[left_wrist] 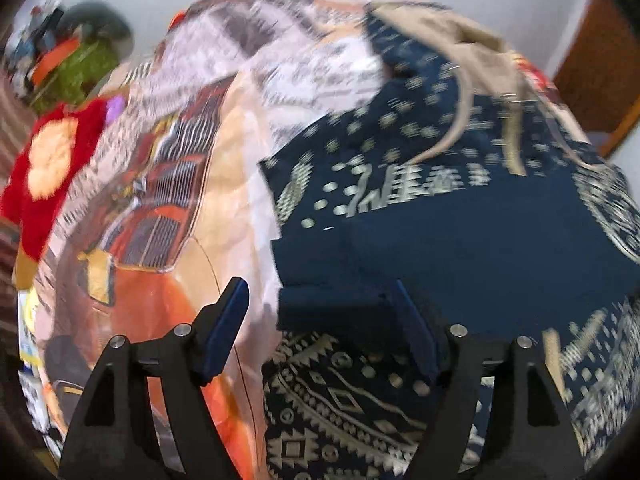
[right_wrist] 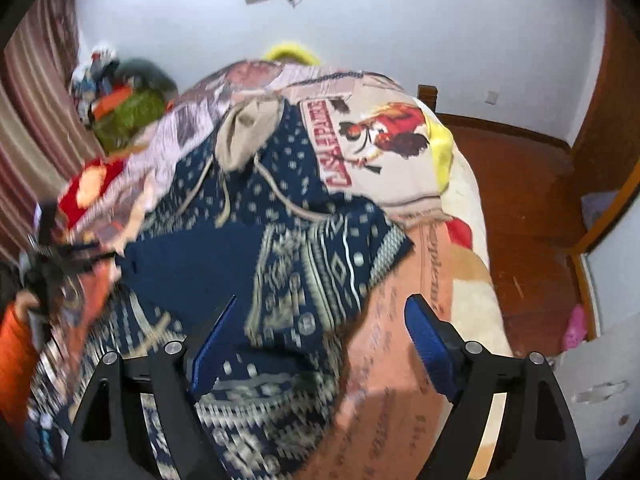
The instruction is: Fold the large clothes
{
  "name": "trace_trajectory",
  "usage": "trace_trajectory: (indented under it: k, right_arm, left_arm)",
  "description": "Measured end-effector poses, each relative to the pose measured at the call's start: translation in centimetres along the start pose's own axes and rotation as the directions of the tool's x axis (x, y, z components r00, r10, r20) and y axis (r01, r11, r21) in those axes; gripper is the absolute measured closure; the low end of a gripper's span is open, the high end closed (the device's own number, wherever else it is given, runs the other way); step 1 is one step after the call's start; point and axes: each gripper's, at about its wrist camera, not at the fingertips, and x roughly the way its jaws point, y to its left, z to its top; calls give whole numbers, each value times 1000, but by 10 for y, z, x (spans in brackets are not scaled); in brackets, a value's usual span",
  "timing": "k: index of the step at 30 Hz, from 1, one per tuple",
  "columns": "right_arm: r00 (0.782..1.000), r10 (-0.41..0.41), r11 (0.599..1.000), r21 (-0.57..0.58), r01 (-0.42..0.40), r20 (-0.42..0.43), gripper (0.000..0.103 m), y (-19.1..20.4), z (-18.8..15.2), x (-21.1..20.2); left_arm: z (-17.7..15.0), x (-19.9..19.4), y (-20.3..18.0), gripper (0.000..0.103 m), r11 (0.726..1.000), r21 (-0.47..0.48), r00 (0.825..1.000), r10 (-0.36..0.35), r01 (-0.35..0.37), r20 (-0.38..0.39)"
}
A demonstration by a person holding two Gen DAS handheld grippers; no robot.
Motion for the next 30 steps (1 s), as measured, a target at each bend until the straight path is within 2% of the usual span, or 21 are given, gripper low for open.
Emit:
trace_trajectory:
  k: [3, 6, 8, 10, 12, 13, 15, 16, 18, 21, 24, 28, 30]
  right_arm:
    - [998, 19, 996, 92, -14, -55, 21, -15, 13, 33]
    - [992, 51, 981, 194, -28, -115, 21, -34, 20, 70]
    - [989, 78, 967, 251, -45, -124, 24, -45, 23, 83]
    - [986, 110, 949, 308, -67, -124, 31, -56, 27, 94]
    - [984, 134, 931, 356, -83, -121, 41, -65, 31, 103]
    - [983, 143, 927, 365, -91, -116, 44, -67, 32, 105]
    - [982, 158, 921, 373, -109, -104, 56, -71, 35, 109]
    - [982, 159, 921, 373, -111, -101, 60, -71, 36, 111]
    - [982, 157, 924, 367, -111, -100, 76, -73, 39, 117]
    - [987, 127, 935, 344, -88, -95, 88, -71, 43, 124]
    - [991, 107, 943, 325, -73, -86, 91, -73, 48, 130]
    - [992, 77, 969, 243, -50, -100, 91, -57, 52, 131]
    - [993, 64, 982, 184, -45, -102, 91, -43, 52, 124]
  left_arm:
    - [5, 26, 15, 29, 994, -106, 998, -6, 0, -57]
    - [7, 44, 26, 29, 977, -196, 991, -106, 88, -84]
    - [9, 55, 29, 29, 959, -236, 979, -183, 157, -93]
    - [10, 63, 30, 37, 947, -253, 969, -229, 199, -96]
    - [11, 69, 33, 50, 931, -274, 958, -274, 242, -84]
    - [12, 69, 35, 55, 926, -280, 956, -283, 253, -73]
    - [13, 68, 38, 71, 919, -287, 953, -299, 272, -52]
    - [13, 66, 39, 76, 918, -284, 953, -301, 278, -41]
    - [16, 57, 42, 83, 933, -252, 963, -268, 257, -11]
    - [17, 40, 44, 85, 959, -212, 982, -184, 188, 37]
    - [14, 33, 49, 85, 971, -203, 991, -117, 127, 57]
    - [9, 47, 43, 85, 984, -154, 996, -88, 88, 7]
    - [8, 48, 38, 79, 992, -111, 998, -61, 62, 6]
